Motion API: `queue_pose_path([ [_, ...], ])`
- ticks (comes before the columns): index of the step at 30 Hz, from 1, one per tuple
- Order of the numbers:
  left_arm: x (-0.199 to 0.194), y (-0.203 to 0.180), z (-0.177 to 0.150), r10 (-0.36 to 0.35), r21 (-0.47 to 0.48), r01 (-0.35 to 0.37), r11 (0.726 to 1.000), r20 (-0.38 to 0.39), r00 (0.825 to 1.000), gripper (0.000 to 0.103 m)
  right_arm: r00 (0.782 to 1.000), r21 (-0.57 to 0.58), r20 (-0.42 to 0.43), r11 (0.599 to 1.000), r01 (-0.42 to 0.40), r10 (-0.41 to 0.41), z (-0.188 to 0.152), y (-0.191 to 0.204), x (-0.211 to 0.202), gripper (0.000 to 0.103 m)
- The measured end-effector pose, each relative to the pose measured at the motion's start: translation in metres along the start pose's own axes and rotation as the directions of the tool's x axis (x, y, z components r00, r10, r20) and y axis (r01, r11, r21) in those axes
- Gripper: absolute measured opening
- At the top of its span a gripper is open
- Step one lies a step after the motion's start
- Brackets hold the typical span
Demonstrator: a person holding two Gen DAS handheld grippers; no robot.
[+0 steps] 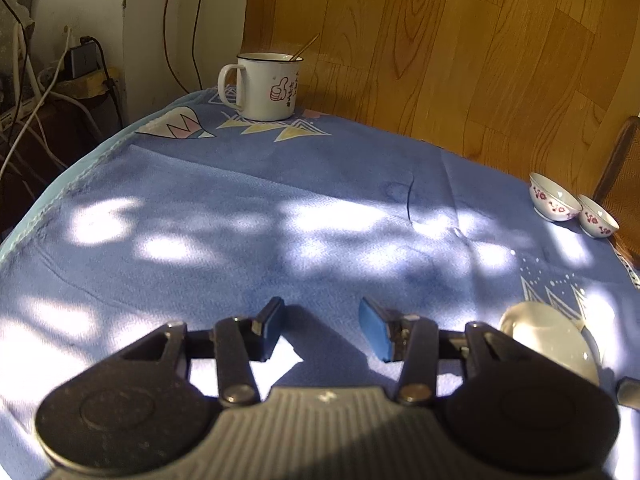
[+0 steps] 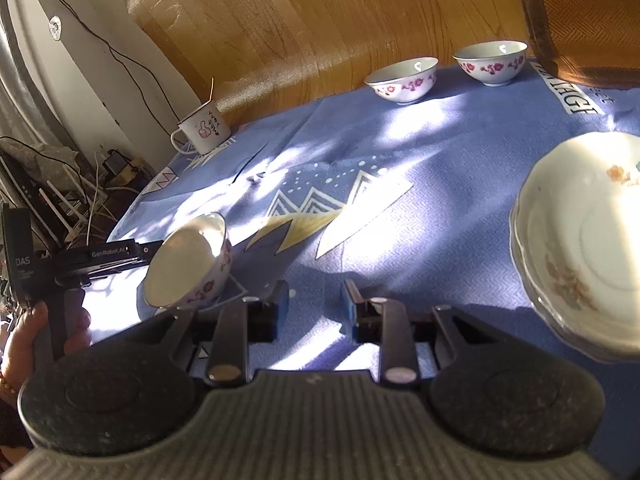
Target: Organize plates and bowls
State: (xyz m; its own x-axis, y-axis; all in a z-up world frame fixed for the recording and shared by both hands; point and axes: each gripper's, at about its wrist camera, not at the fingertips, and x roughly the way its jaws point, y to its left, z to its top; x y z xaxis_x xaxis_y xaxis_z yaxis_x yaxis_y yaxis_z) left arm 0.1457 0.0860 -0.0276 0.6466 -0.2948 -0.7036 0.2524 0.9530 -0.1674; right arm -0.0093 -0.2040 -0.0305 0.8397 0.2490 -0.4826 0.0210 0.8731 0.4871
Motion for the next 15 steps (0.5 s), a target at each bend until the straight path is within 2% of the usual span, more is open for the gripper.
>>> queue_pose_path([
  [2,0.004,-0.002,0.024,-0.055,-0.015,0.055,0.998,-0.015,0.998,0.040,1.000,-0.017,-0.010,1.000,-0.011,0.010,0.023,-0.003,0.000,0.032],
  [4,0.009,-0.017,0.051,-0.084,0.026,0.085,0.996,-0.014,0.996,0.040,1.000,-0.026,0.007,1.000,0.011,-0.010,0.053,-0.010,0.000,0.032],
  [6,0.020,-0.045,0.081,-0.110,0.094,0.111,0.989,-0.013,0.994,0.040,0.998,-0.048,0.039,0.998,0.050,-0.049,0.087,-0.017,0.000,0.032],
  [9,0.047,-0.091,0.114,-0.185,0.149,0.190,0.970,-0.047,0.982,0.040,0.990,-0.084,0.060,0.987,0.135,-0.130,0.134,-0.029,0.013,0.032],
  [12,0.081,-0.140,0.138,-0.243,0.169,0.257,0.952,-0.098,0.965,0.040,0.987,-0.045,-0.001,0.986,0.159,-0.160,0.168,-0.048,0.037,0.032],
  [15,0.118,-0.177,0.152,-0.274,0.157,0.298,0.942,-0.158,0.949,0.040,0.983,0.001,-0.044,0.984,0.180,-0.180,0.187,-0.066,0.058,0.032],
])
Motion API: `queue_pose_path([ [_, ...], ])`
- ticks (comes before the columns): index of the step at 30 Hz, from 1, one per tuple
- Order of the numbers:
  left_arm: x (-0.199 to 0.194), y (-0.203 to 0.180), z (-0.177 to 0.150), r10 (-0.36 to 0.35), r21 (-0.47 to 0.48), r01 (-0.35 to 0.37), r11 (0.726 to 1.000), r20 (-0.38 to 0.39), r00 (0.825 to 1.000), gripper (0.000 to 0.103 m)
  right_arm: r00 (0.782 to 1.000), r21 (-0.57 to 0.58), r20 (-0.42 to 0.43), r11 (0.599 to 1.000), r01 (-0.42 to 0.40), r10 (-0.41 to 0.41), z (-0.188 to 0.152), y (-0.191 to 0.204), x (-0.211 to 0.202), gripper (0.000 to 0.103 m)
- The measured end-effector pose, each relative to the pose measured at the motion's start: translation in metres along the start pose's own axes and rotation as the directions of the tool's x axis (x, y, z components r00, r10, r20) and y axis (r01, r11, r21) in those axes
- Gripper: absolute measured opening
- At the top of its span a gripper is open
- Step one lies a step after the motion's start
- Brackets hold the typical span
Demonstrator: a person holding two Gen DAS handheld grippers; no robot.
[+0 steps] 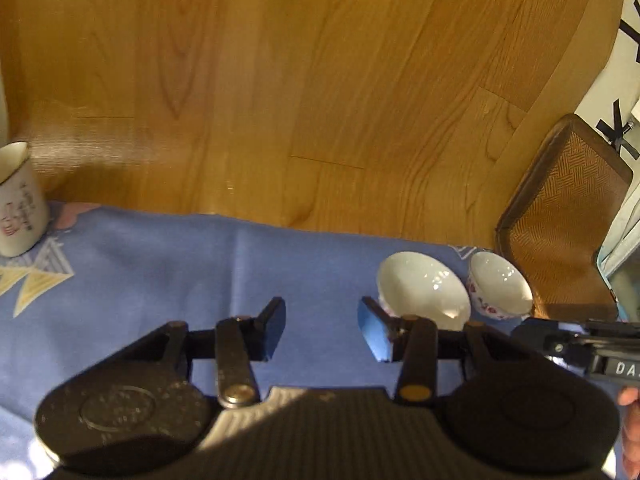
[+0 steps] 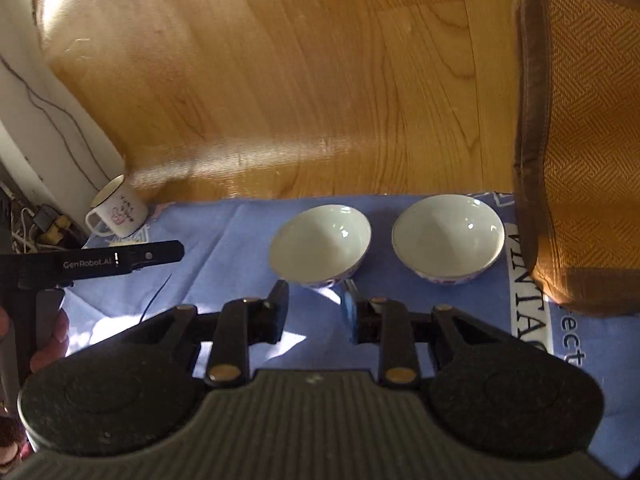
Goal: Organize plates and bowls
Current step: 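Grasp a white bowl rim with the left gripper while the right gripper grasps another bowl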
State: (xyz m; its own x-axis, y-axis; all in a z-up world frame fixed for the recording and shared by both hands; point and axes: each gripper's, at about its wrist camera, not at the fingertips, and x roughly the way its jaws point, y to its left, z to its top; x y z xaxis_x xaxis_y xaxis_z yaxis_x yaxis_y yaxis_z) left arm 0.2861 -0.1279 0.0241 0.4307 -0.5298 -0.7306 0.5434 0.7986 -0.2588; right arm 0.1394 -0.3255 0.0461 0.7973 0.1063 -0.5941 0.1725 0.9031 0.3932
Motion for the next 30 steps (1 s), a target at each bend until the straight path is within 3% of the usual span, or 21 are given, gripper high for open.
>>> queue_pose_path([
  [3,0.037,-0.018,0.014,-0.012,0.027,0.014,1.000,-0.052,0.999,0.040,1.000,0.020,-0.031,1.000,0.000,0.001,0.011,-0.007,0.016,0.032],
  [6,0.059,-0.030,0.020,0.012,0.064,-0.007,0.998,-0.080,0.997,0.036,0.998,0.039,-0.061,0.999,-0.013,0.015,0.014,-0.011,0.024,0.032],
  [9,0.071,-0.033,0.024,-0.010,0.057,0.017,0.998,-0.108,0.994,0.033,0.996,0.047,-0.087,0.999,-0.018,0.022,0.015,-0.014,0.029,0.032],
  [18,0.089,-0.031,0.026,0.009,0.079,0.002,0.997,-0.138,0.990,0.027,0.994,0.081,-0.109,0.997,-0.013,0.022,0.019,-0.023,0.045,0.032],
  [23,0.093,-0.033,0.024,-0.005,0.074,0.016,0.997,-0.142,0.990,0.014,0.994,0.093,-0.106,0.995,-0.019,0.029,0.019,-0.023,0.054,0.032],
  [25,0.092,-0.036,0.023,-0.010,0.079,0.021,0.997,-0.136,0.991,0.009,0.994,0.086,-0.101,0.996,-0.030,0.038,0.020,-0.020,0.058,0.023],
  [30,0.079,-0.037,0.019,-0.003,0.068,0.012,0.998,-0.122,0.993,0.009,0.995,0.062,-0.093,0.998,-0.019,0.025,0.016,-0.014,0.055,0.017],
])
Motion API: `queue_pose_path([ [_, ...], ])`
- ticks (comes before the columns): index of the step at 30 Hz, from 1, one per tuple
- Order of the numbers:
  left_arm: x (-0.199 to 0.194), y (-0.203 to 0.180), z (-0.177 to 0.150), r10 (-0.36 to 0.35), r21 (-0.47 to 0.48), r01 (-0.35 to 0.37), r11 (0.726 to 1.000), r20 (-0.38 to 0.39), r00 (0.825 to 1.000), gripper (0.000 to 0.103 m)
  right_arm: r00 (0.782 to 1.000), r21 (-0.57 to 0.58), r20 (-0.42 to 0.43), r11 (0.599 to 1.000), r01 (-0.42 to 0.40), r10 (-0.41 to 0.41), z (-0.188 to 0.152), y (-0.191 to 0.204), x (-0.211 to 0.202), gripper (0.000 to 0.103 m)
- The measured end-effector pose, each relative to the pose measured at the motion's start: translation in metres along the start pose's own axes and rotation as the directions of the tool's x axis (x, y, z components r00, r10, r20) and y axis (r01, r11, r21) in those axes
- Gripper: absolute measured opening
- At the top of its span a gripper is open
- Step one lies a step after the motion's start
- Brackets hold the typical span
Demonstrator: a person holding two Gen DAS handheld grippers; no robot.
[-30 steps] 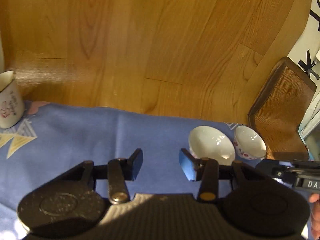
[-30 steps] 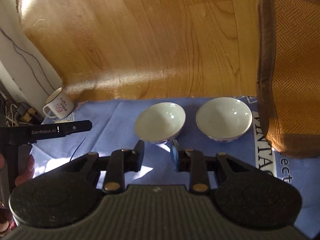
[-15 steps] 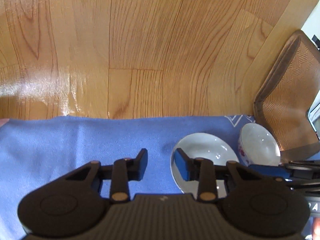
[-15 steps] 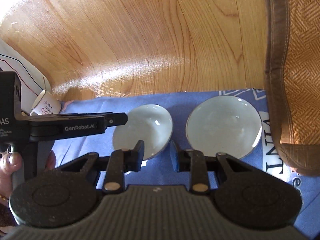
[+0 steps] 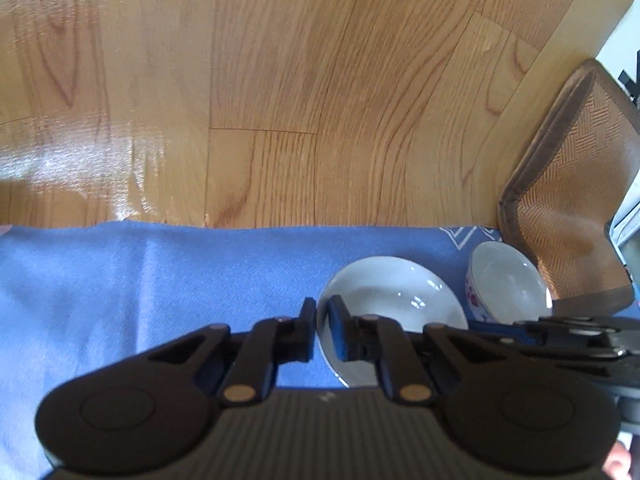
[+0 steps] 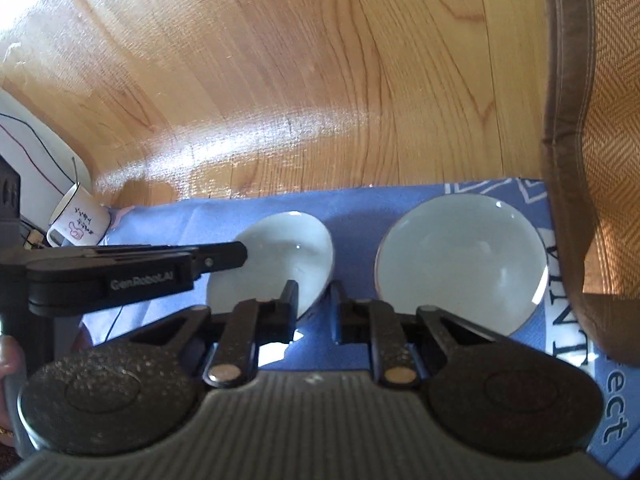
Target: Organize plates and bowls
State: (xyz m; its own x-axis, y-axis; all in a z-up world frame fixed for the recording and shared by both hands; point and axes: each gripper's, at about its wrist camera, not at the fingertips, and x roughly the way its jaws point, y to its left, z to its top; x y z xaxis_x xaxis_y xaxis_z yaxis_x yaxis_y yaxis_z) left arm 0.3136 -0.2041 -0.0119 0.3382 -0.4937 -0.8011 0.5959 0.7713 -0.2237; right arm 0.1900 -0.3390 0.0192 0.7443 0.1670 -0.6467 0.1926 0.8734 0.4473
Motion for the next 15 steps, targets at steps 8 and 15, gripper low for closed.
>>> queue_pose_path([
  [8,-0.074,0.000,-0.031,0.052,0.004,-0.052,0.999,0.062,0.997,0.009,0.998,-0.074,0.017,0.995,-0.063,0.065,-0.023,0.040,-0.039,0.017],
  [15,-0.149,0.014,-0.092,0.092,-0.041,-0.089,0.995,0.088,0.992,0.009,0.991,-0.178,-0.025,0.975,-0.134,0.132,-0.065,0.089,-0.075,0.018],
])
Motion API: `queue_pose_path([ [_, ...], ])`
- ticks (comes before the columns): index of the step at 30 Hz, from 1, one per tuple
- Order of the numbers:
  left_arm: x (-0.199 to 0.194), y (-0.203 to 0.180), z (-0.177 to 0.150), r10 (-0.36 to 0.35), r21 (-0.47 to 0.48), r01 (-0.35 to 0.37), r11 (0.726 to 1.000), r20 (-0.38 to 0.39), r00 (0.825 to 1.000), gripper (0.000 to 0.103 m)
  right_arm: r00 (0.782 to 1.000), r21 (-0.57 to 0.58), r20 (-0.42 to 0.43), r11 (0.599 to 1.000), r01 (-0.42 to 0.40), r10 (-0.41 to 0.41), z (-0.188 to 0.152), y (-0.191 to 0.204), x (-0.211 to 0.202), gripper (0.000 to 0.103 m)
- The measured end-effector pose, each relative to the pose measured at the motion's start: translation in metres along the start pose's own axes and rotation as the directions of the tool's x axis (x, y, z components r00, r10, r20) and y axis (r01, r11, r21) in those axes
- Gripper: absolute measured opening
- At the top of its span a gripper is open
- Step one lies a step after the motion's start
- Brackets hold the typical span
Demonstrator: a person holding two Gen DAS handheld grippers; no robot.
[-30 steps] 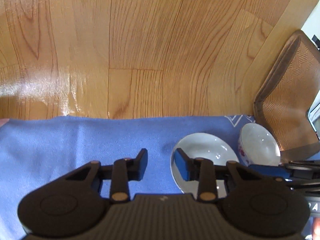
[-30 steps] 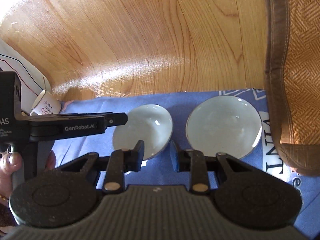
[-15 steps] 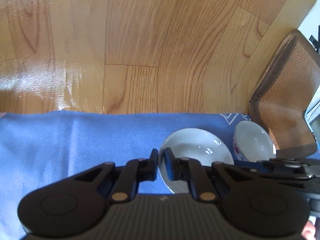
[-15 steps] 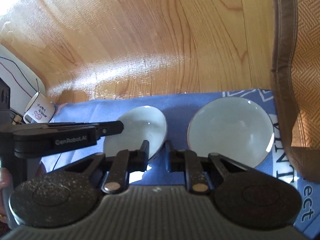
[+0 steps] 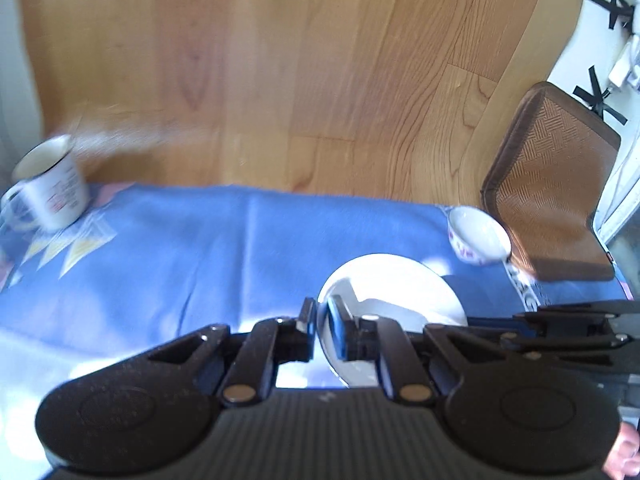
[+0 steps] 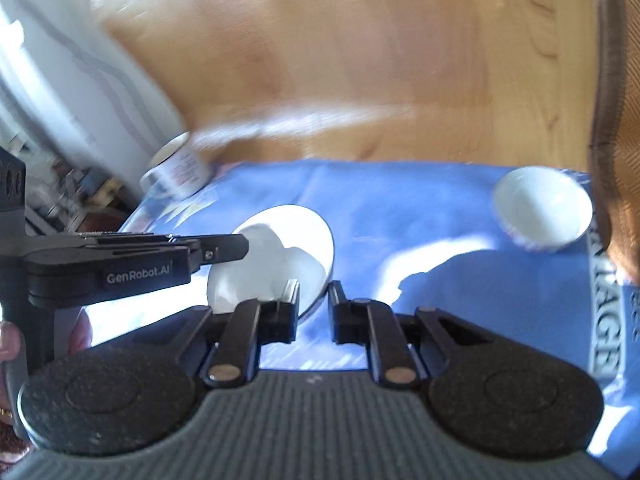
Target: Organize plates and bowls
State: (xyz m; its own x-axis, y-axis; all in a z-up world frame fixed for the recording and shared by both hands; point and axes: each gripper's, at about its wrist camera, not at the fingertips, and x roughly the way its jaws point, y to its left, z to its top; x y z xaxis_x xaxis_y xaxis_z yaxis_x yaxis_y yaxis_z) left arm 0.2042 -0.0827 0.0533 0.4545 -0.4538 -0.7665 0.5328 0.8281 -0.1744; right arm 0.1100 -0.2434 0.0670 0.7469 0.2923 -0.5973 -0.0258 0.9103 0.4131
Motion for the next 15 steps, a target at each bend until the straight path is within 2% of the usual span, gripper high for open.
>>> queue_pose_path([
  [9,-0.057,0.028,-0.083,0.039,-0.098,-0.039,0.994,0.001,0.999,0.010,0.995,-0.110,-0.086,0.993,-0.052,0.042,-0.057,0.060,-0.004,0.018],
  [15,-0.063,0.039,-0.115,0.065,-0.126,-0.066,0.990,-0.016,0.998,0.010,0.993,-0.143,-0.119,0.989,-0.043,0.026,-0.077,0.079,0.010,0.018],
])
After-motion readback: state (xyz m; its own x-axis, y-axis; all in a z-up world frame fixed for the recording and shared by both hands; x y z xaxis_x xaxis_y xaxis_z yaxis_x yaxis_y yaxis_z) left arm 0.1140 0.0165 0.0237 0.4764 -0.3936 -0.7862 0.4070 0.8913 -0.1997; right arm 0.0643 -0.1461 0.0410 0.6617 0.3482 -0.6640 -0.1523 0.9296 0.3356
